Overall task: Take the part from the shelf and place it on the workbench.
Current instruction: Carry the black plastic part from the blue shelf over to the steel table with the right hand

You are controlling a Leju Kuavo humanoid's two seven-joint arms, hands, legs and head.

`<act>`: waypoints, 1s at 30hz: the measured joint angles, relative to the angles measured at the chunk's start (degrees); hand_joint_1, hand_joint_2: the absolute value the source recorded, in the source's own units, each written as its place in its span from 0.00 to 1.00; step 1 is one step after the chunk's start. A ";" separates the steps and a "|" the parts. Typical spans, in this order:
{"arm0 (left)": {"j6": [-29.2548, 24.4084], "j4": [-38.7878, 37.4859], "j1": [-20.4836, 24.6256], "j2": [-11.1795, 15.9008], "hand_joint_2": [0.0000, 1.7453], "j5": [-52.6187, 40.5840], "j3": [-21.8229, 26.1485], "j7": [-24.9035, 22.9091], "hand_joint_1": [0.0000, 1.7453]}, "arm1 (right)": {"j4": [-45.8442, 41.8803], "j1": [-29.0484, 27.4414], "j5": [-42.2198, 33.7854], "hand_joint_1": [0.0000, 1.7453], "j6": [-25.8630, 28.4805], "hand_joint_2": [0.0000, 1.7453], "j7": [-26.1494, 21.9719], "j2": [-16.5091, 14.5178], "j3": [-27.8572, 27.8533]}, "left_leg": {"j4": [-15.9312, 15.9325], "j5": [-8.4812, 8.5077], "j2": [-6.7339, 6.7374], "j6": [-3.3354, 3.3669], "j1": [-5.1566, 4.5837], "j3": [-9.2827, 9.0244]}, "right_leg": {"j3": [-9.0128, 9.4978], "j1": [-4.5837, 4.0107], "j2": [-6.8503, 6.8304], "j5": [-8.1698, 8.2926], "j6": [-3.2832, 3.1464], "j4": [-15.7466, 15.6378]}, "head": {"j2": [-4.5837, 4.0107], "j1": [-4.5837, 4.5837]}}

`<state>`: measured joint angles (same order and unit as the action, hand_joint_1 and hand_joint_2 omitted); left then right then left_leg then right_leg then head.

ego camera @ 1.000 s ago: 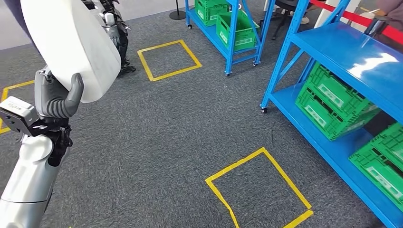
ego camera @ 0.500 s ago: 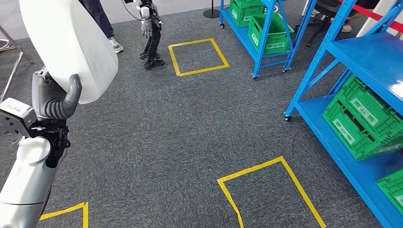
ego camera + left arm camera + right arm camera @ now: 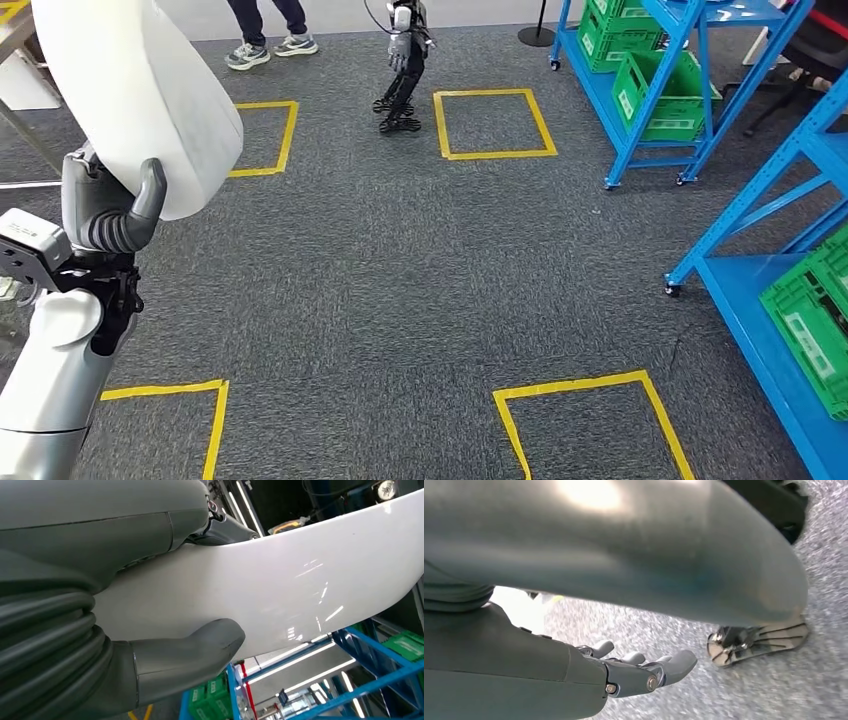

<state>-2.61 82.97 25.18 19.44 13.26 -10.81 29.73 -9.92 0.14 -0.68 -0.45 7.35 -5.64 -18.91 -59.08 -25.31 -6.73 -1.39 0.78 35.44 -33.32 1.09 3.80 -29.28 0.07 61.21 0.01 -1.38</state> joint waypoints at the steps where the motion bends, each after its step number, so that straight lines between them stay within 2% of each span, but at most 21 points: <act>1: -0.05 0.04 0.01 0.17 1.00 0.02 0.10 0.05 1.00 | 0.00 0.12 0.05 0.00 -0.05 0.00 0.01 0.01 0.00 | 0.03 0.11 -0.67 -0.48 0.04 0.20 | 0.20 -0.12 0.14 -0.09 -0.23 -0.52 | 0.00 0.02; 3: -0.12 0.04 -0.02 0.64 1.00 0.07 0.28 0.12 1.00 | 0.00 0.40 0.16 0.00 -0.08 0.00 0.06 0.03 0.00 | 0.35 0.50 -1.61 -1.28 0.23 0.55 | 0.29 -0.32 -1.33 0.28 -1.08 -0.83 | -0.01 0.06; 4: -0.16 0.03 0.02 0.87 1.00 0.08 0.39 0.11 1.00 | 0.00 0.48 0.21 0.00 -0.10 0.00 0.09 0.05 0.00 | 0.00 0.33 -0.83 -1.51 0.18 0.87 | 0.34 -0.31 -2.04 0.45 -1.53 -1.01 | -0.01 -0.04; 5: -0.19 0.02 0.12 1.00 1.00 0.09 0.46 0.12 1.00 | 0.00 0.51 0.24 0.00 -0.10 0.00 0.17 0.07 0.00 | -1.42 -0.51 0.71 -1.67 0.09 1.63 | 0.37 -0.30 -2.81 0.62 -1.95 -1.22 | -0.01 -0.19; 7: -0.24 -0.01 0.30 1.00 1.00 0.04 0.54 0.10 1.00 | 0.00 0.46 0.24 0.00 -0.11 0.00 0.34 0.08 0.00 | -7.56 -3.84 4.59 -1.81 -0.12 4.42 | 0.35 -0.49 -4.30 0.68 -2.51 -1.39 | 0.00 -0.50; 9: -0.32 -0.11 0.31 0.81 1.00 -0.16 0.51 -0.06 1.00 | 0.00 0.40 0.19 0.00 -0.07 0.00 0.46 0.07 0.00 | -14.46 -6.70 6.08 -1.92 -0.07 7.46 | 0.29 -0.76 -5.87 0.60 -2.74 -1.38 | 0.01 -0.55; 10: -0.37 -0.18 0.30 0.73 1.00 -0.31 0.49 -0.17 1.00 | 0.00 0.40 0.15 0.00 -0.04 0.00 0.52 0.07 0.00 | -15.73 -6.80 6.31 -1.89 -0.06 7.90 | 0.29 -0.87 -6.69 0.55 -2.79 -1.38 | 0.01 -0.56; 11: -0.43 -0.24 0.34 0.67 1.00 -0.44 0.48 -0.26 1.00 | 0.00 0.44 0.11 0.00 -0.03 0.00 0.59 0.06 0.00 | -14.63 -5.85 6.53 -1.79 -0.07 7.12 | 0.33 -0.96 -7.48 0.49 -2.82 -1.37 | 0.01 -0.56; 12: -0.48 -0.27 0.46 0.63 1.00 -0.54 0.48 -0.32 1.00 | 0.00 0.51 0.09 0.00 -0.03 0.00 0.67 0.04 0.00 | -11.42 -4.18 7.09 -1.60 -0.13 5.22 | 0.45 -1.03 -8.26 0.39 -2.80 -1.37 | 0.01 -0.56; 14: -0.58 -0.28 0.90 0.56 1.00 -0.69 0.48 -0.39 1.00 | 0.00 0.62 0.09 0.00 0.02 0.00 0.82 -0.03 0.00 | -3.63 -1.62 10.22 -0.95 -0.62 0.83 | 0.77 -1.31 -9.63 0.09 -2.54 -1.32 | 0.01 -0.57; 16: -0.72 -0.27 1.38 0.43 1.00 -0.82 0.48 -0.48 1.00 | 0.00 0.70 0.10 0.00 0.15 0.00 0.96 -0.10 0.00 | -0.17 -1.07 12.04 -0.20 -1.25 -0.92 | 1.00 -1.56 -10.89 -0.16 -2.06 -1.31 | 0.01 -0.56; 18: -0.87 -0.21 1.53 0.34 1.00 -1.14 0.48 -0.62 1.00 | 0.00 0.84 0.13 0.00 0.22 0.00 0.99 -0.23 0.00 | 0.10 -0.81 10.52 0.40 -1.35 -0.84 | 1.21 -1.59 -12.06 -0.38 -1.47 -1.39 | 0.01 -0.53; 19: -0.93 -0.11 1.57 0.32 1.00 -1.32 0.50 -0.68 1.00 | 0.00 0.91 0.14 0.00 0.22 0.00 0.99 -0.28 0.00 | 0.33 -0.61 9.72 0.70 -1.20 -0.87 | 1.28 -1.47 -11.44 -0.71 -1.13 -1.11 | 0.00 -0.52; 21: -1.01 0.13 1.85 0.15 1.00 -1.63 0.54 -0.81 1.00 | 0.00 0.92 0.13 0.00 0.23 0.00 0.99 -0.40 0.00 | 0.77 -0.22 8.21 1.36 -0.75 -1.01 | -0.03 -1.22 -7.87 -2.75 -0.55 2.13 | 0.00 -0.45; 22: -1.03 0.22 1.97 -0.01 1.00 -1.72 0.55 -0.84 1.00 | 0.00 0.88 0.12 0.00 0.23 0.00 1.00 -0.45 0.00 | 0.80 -0.14 7.44 1.54 -0.69 -0.94 | -1.69 -1.06 -5.77 -4.43 -0.40 5.57 | 0.00 -0.40; 24: -1.04 0.32 2.00 -0.31 1.00 -1.82 0.55 -0.87 1.00 | 0.00 0.77 0.10 0.00 0.29 0.00 1.01 -0.52 0.00 | 0.71 -0.11 5.75 1.68 -0.63 -0.78 | -5.59 -0.93 -4.08 -7.11 -0.20 12.76 | 0.01 -0.31; 25: -1.04 0.39 1.96 -0.36 1.00 -1.83 0.56 -0.89 1.00 | 0.00 0.71 0.11 0.00 0.34 0.00 1.01 -0.52 0.00 | 0.61 -0.12 4.83 1.67 -0.61 -0.72 | -6.72 -0.85 -3.93 -7.14 -0.11 14.46 | 0.01 -0.31; 26: -1.04 0.49 1.96 -0.37 1.00 -1.83 0.59 -0.90 1.00 | 0.00 0.65 0.12 0.00 0.39 0.00 1.00 -0.52 0.00 | 0.46 -0.14 3.90 1.60 -0.55 -0.68 | -6.65 -0.73 -3.83 -5.94 -0.06 13.75 | 0.01 -0.31; 27: -1.04 0.66 1.98 -0.38 1.00 -1.84 0.62 -0.91 1.00 | 0.00 0.61 0.13 0.00 0.42 0.00 1.00 -0.52 0.00 | 0.25 -0.20 2.97 1.45 -0.45 -0.66 | -5.52 -0.55 -3.48 -3.91 -0.01 10.98 | 0.01 -0.30; 29: -1.06 1.12 2.10 -0.36 1.00 -1.85 0.72 -0.92 1.00 | 0.01 0.56 0.15 0.00 0.43 0.00 1.00 -0.54 0.00 | -0.31 -0.41 1.26 0.82 -0.28 -0.44 | -2.14 -0.10 -0.97 -0.32 0.19 3.44 | 0.01 -0.25; 30: -1.08 1.33 2.16 -0.36 1.00 -1.85 0.80 -0.97 1.00 | 0.01 0.57 0.15 0.00 0.42 0.00 0.98 -0.60 0.00 | -0.50 -0.46 0.52 0.38 -0.26 -0.24 | -1.04 0.01 0.10 0.49 0.20 1.01 | 0.01 -0.20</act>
<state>-3.69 84.30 27.35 19.08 11.41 -10.02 28.76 -9.91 0.71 -0.53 -0.04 8.34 -6.24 -18.91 -59.58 -25.77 -6.21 -1.01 0.52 35.20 -34.36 1.10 3.90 -28.78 0.28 62.21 0.02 -1.59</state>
